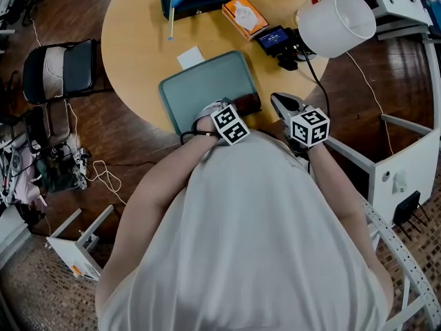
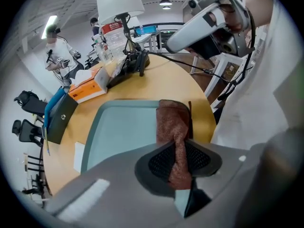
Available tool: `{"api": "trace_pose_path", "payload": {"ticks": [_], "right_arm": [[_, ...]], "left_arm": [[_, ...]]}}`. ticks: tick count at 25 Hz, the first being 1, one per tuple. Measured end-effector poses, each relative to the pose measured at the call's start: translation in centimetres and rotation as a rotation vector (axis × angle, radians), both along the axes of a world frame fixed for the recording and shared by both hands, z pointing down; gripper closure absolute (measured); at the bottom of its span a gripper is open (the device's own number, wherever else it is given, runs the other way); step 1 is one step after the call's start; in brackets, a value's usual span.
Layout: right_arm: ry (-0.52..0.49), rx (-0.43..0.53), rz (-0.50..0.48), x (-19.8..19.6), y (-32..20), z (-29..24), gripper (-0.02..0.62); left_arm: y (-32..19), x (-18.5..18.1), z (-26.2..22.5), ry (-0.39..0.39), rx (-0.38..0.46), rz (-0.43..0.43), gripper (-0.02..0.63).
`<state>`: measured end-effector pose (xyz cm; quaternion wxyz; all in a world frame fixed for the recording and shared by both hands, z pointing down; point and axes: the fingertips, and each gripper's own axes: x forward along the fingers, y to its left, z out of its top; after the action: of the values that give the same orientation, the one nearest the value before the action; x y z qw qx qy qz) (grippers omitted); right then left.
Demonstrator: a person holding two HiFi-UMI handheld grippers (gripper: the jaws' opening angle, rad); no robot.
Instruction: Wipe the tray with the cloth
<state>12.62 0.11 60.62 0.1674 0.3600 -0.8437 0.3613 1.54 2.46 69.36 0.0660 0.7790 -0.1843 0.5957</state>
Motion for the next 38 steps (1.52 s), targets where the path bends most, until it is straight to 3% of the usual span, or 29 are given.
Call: {"api": "trace_pose_path", "payload": {"ticks": [6,20,28,38], "right_arm": [[-0.004,0.003,0.016,0.3,-0.5,-0.1,0.592],[-0.009,-0.02,0.078,1.8,0.3,0.4,0.592],[-0.003,-0.017,0.055,1.4,-0.1,0.4,0.592],[-0.001,-0.004,-0.027,-1.5,-0.4,0.2,0.592]], "left_arm": [[-3.3,-1.5,-0.5,0.017,-0.008,-0.111,0.224],[-14.3,-4.9,-1.5,-0.054,0.114,-0.285,0.225],[-14.9,-7.6,-0.7,-0.154,0.154,-0.27,0.225],[-11.6,-17.1,-0.7,-0.248,0.178,-0.264,0.225]]}}
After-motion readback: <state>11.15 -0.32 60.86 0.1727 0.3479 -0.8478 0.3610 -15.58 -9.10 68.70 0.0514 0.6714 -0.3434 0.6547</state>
